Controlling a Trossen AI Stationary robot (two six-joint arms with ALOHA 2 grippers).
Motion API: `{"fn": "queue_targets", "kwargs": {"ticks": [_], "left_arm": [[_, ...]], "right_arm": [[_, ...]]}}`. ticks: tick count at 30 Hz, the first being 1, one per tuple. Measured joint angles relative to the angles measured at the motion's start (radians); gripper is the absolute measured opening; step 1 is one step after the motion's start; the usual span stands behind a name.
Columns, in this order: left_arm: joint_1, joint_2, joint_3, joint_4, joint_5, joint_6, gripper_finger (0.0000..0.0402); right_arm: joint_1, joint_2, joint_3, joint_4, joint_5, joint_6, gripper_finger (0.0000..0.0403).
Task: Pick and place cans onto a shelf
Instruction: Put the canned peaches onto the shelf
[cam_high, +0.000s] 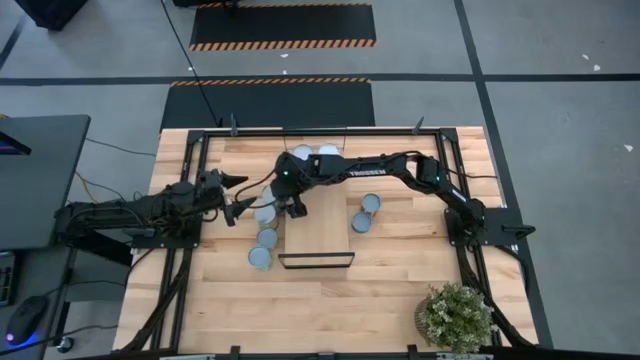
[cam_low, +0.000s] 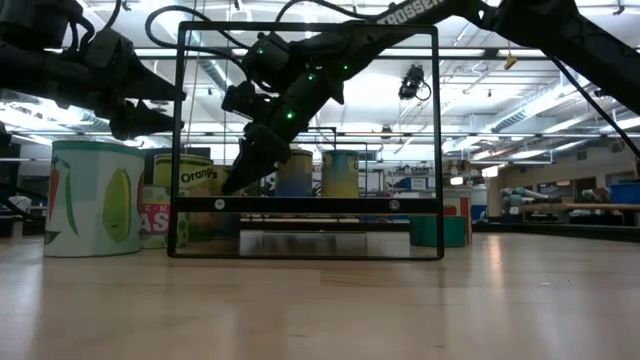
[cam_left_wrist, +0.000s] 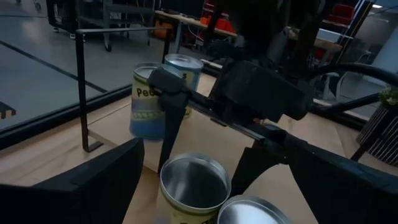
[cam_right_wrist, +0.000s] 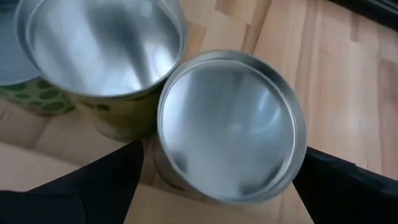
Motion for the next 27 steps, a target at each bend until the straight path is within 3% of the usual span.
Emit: {"fn": "queue_targets", "kwargs": {"ticks": [10,18,27], "left_arm": [[0.0,0.0,0.0,-0.014,0.0,0.003,0.0396],[0.0,0.0,0.0,-0.012,-0.013,0.031,0.0396],[0.0,0.0,0.0,0.13,-0.143,0.166,0.0396]], "right_arm": [[0.0,0.0,-0.022,0.09,-0.009,0.023,0.0338],[0.0,0.0,0.089,-0.035,0.054,0.023,0.033],[0.036,-0.001,0.276,-0.285,0.145,0.061,0.0329]]}}
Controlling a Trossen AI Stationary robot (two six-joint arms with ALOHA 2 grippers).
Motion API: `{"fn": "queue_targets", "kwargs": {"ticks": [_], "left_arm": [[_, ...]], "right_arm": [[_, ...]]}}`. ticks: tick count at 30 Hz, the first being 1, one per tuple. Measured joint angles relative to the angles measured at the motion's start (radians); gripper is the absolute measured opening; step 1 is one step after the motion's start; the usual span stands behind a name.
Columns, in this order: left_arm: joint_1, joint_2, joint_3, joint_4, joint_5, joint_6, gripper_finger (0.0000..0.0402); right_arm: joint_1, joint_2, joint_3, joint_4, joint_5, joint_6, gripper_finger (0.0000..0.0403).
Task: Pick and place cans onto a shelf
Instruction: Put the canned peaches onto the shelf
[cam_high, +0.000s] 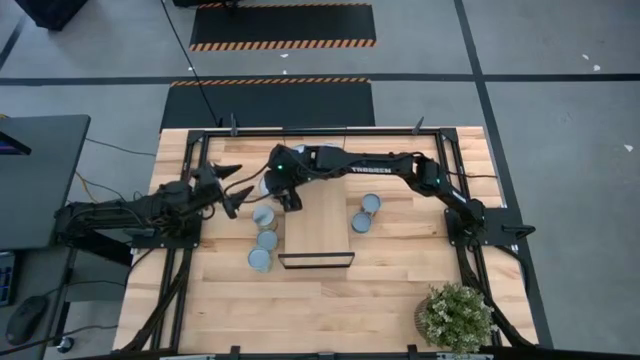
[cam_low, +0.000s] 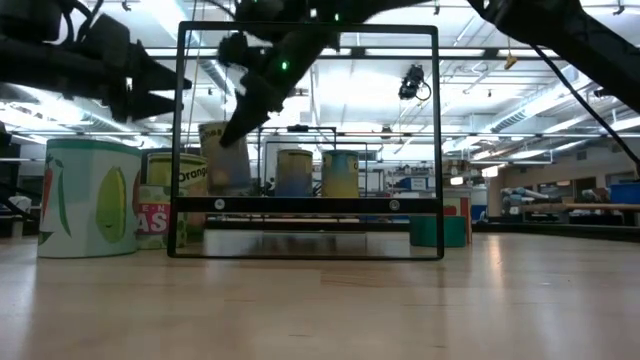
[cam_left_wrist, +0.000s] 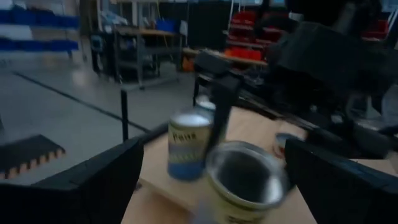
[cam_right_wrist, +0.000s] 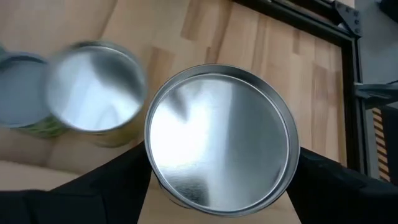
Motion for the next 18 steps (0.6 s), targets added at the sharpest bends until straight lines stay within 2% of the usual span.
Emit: {"fn": "queue_targets", "kwargs": {"ticks": [4,10,18], "left_arm": [[0.0,0.0,0.0,0.043,-0.015,0.07,0.0396],[0.0,0.0,0.0,0.072,-0.018,0.147,0.0396],[0.0,0.0,0.0,0.131,-0.019,0.277,0.0396]], "right_arm": [[0.012,0.0,0.076,-0.129,-0.004,0.044,0.0329],[0.016,-0.001,0.084,-0.235,-0.003,0.14,0.0329],[0.022,-0.027,0.028,-0.234,0.076,0.262,0.0329]]}}
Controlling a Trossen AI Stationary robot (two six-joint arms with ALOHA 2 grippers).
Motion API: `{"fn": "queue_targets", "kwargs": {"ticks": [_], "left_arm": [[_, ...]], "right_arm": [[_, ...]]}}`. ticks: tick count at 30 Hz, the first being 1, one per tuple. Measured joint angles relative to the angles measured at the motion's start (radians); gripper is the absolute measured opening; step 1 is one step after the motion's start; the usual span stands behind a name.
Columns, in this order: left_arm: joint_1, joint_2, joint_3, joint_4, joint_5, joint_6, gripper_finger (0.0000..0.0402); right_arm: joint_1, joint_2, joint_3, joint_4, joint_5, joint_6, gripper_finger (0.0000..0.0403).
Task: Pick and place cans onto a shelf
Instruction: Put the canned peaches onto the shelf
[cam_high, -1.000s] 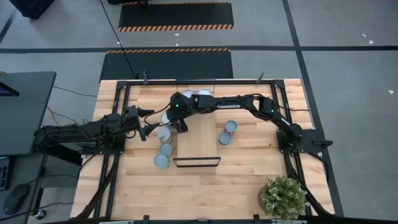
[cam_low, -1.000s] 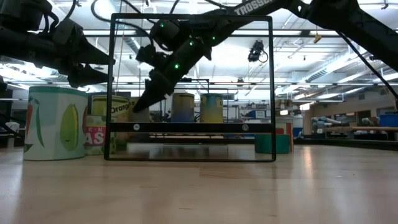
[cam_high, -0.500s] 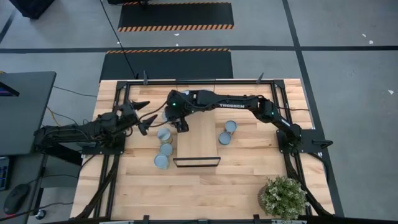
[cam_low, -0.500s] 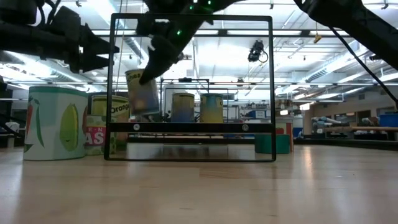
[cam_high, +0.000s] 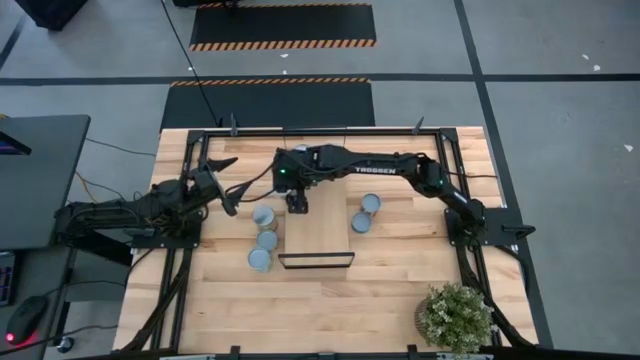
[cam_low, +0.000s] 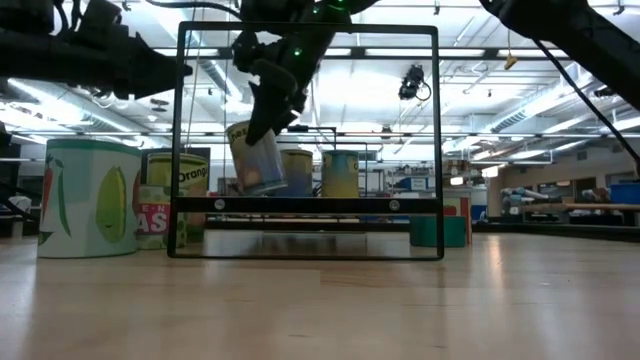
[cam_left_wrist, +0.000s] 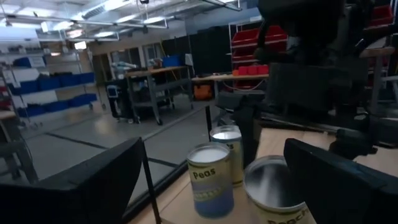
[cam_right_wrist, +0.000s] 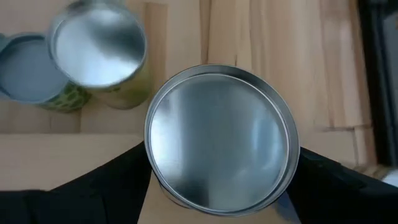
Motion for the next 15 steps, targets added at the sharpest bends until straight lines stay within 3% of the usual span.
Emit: {"fn": "queue_targets", "kwargs": {"ticks": [8,15], "left_arm": [[0.001,0.0,0.0,-0.001,0.0,0.014,0.0396],[0.0,0.0,0.0,0.001,0.0,0.013,0.0396]], "right_arm": [[0.012,-0.093,-0.185,0.101,0.043,0.06,0.0329],[0.011,-0.271,-0.53,0.41,0.106,0.116,0.0329]]}}
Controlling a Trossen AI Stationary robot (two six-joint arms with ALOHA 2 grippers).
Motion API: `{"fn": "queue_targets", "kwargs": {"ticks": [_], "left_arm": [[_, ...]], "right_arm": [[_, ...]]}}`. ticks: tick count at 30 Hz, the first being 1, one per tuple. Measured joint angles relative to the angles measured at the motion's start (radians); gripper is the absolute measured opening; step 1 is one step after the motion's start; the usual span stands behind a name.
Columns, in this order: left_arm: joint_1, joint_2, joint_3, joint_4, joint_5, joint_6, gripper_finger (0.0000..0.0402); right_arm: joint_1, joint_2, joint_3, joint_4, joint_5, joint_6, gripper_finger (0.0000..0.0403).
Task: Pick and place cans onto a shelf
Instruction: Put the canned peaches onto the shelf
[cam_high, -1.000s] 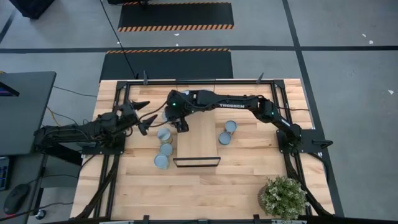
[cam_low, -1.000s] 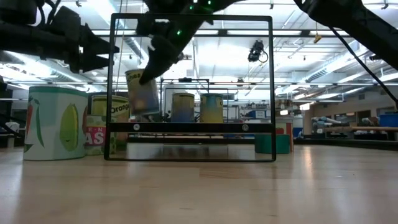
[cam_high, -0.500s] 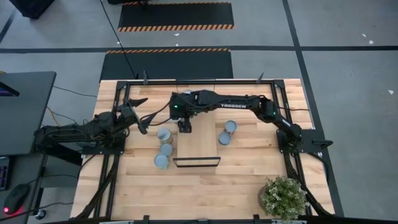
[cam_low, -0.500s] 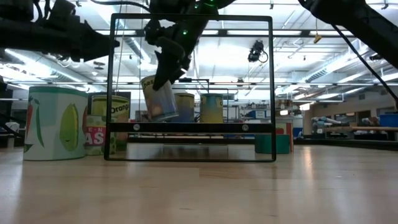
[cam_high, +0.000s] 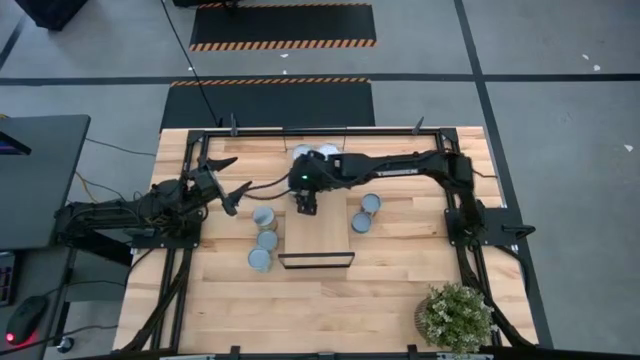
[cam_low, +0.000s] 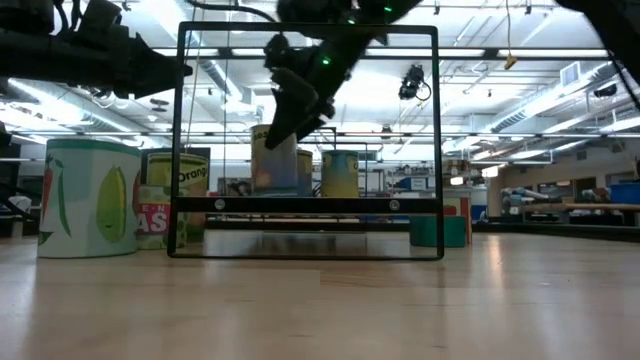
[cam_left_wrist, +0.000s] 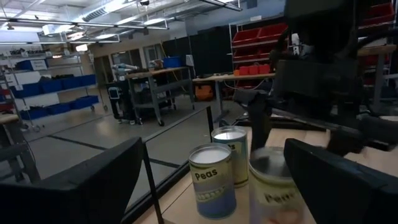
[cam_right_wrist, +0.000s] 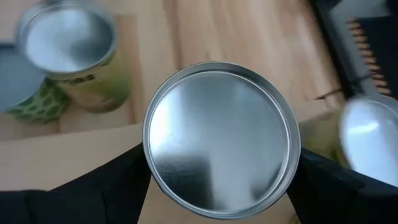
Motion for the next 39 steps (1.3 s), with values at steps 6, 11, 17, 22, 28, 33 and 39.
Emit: {"fn": "queue_targets", "kwargs": {"ticks": [6,11,17,22,28,33,39], "left_arm": [[0.0,0.0,0.0,0.0,0.0,-0.008,0.0396],[0.0,0.0,0.0,0.001,0.0,-0.008,0.0396],[0.0,0.0,0.0,0.002,0.0,-0.013,0.0396],[0.0,0.0,0.0,0.001,0.0,-0.015,0.0396],[0.0,0.0,0.0,0.001,0.0,-0.016,0.0396],[0.0,0.0,0.0,0.003,0.0,-0.021,0.0396],[0.0,0.0,0.0,-0.001,0.0,-0.037,0.0396]], "right_arm": [[0.026,-0.099,-0.221,0.2,0.102,0.058,0.033],[0.056,-0.113,-0.287,0.266,0.186,0.094,0.033],[0.065,-0.113,-0.29,0.292,0.218,0.166,0.0331],[0.054,-0.112,-0.29,0.29,0.194,0.212,0.0331],[0.048,-0.111,-0.29,0.29,0.181,0.23,0.0331],[0.043,-0.079,-0.287,0.311,0.184,0.24,0.0332],[0.034,-0.074,-0.286,0.323,0.201,0.235,0.0332]]}}
